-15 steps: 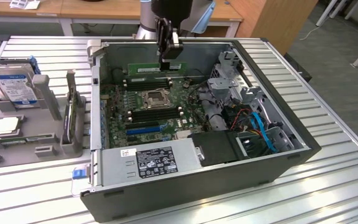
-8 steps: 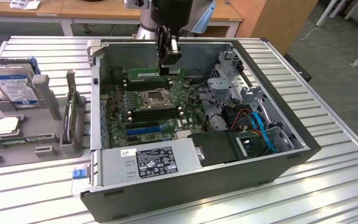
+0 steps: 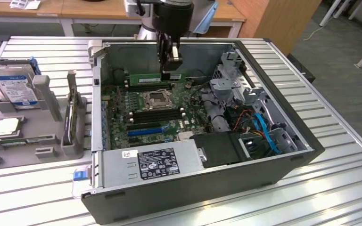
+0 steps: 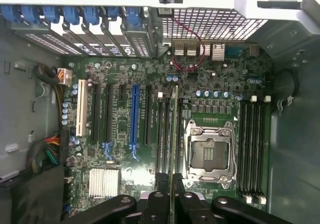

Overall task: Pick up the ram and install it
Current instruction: 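Insert the ram into the slot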

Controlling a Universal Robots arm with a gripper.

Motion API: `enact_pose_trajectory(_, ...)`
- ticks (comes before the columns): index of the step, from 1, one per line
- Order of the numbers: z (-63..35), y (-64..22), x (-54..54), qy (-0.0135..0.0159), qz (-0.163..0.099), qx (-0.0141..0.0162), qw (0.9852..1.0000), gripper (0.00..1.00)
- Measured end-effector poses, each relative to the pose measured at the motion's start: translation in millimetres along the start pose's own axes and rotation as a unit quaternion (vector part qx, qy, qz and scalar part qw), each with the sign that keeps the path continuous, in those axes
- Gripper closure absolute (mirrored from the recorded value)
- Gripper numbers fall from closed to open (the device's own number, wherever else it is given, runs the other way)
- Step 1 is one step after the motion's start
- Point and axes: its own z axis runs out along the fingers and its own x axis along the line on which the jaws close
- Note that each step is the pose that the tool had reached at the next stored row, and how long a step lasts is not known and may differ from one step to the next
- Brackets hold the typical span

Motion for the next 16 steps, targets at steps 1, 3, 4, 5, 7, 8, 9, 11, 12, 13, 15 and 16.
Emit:
enact_pose_trajectory(1,1.8,0.0,-0.1,0.0000,0.000,0.0000,1.0000,0.86)
enact_pose_trajectory(3,5.3,-0.1,-0.2,0.0001,0.000,0.0000,1.0000,0.86)
enact_pose_trajectory(4,7.1,-0.1,-0.3,0.0001,0.000,-0.0001,1.0000,0.86)
enact_pose_trajectory(5,8.9,-0.2,-0.4,0.0001,0.001,-0.0001,1.0000,0.86)
enact_pose_trajectory(7,12.7,-0.3,-0.6,0.0000,0.001,-0.0001,1.0000,0.86)
enact_pose_trajectory(8,14.5,-0.3,-0.7,0.0001,0.001,-0.0001,1.0000,0.86)
enact_pose_trajectory(9,16.3,-0.3,-0.8,0.0000,0.001,-0.0001,1.0000,0.86)
enact_pose_trajectory(11,19.9,-0.4,-0.9,0.0001,0.001,-0.0001,1.0000,0.86)
enact_pose_trajectory(12,21.6,-0.5,-1.0,0.0000,0.002,-0.0001,1.0000,0.86)
enact_pose_trajectory(13,23.4,-0.5,-1.1,0.0000,0.002,-0.0001,1.0000,0.86)
enact_pose_trajectory(15,27.2,-0.6,-1.3,0.0000,0.002,-0.0001,1.0000,0.86)
enact_pose_trajectory(16,29.0,-0.6,-1.4,0.0000,0.003,-0.0001,1.0000,0.86)
